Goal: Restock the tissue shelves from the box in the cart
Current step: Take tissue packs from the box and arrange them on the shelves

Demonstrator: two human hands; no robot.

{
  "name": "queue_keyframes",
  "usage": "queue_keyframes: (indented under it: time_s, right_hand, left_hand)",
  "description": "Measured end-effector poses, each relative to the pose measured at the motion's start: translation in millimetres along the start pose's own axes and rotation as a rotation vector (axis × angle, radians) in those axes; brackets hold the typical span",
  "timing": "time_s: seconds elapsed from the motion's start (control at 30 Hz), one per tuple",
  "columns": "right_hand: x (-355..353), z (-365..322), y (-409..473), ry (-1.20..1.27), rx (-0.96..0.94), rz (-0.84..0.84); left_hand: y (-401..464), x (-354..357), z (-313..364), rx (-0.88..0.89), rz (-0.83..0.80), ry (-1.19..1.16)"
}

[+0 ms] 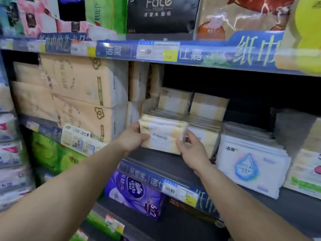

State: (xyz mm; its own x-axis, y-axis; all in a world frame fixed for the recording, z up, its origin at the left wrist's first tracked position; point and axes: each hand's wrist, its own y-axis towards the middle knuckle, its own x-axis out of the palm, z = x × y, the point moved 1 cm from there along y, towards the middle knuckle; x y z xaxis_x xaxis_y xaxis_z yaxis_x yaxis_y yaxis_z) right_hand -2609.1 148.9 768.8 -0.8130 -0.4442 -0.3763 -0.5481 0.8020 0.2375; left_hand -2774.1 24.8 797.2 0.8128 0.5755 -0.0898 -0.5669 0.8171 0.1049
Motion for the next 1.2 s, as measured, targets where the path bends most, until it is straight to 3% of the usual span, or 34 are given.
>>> queue_keyframes:
  time_s: [0.1,0.2,0.57,0.7,0.9,1.2]
  right_hand:
    - [20.8,5.3,16.2,-0.092,0.122,-0.021]
    - [37.8,-0.6,30.0,-0.015,0.208,0.007]
    - [72.5,-10.3,47.8,0.096,0.295,0.225]
    - [74.1,-6.7,48.7,0.091,0.292,0.237]
    - [76.7,-9.9,44.0,0.059,0.259,0.241]
    - [80.5,-13.9,45.2,-0.084,0.250,0.174]
  left_hand:
    - [25.1,-12.5,-13.7,0.007,-0.048,0.027]
    - [48.4,-18.5,-24.4,0.010,-0.066,0.035]
    - [84.2,-15.5,-52.3,0.076,0.210,0.563]
    - [84.9,-12.1,-51.6,0.064,0.257,0.483]
    - [70.4,-10.6,-42.7,0.040,0.276,0.069]
    - [66.0,-13.0,-43.8,0.130,0.098,0.277]
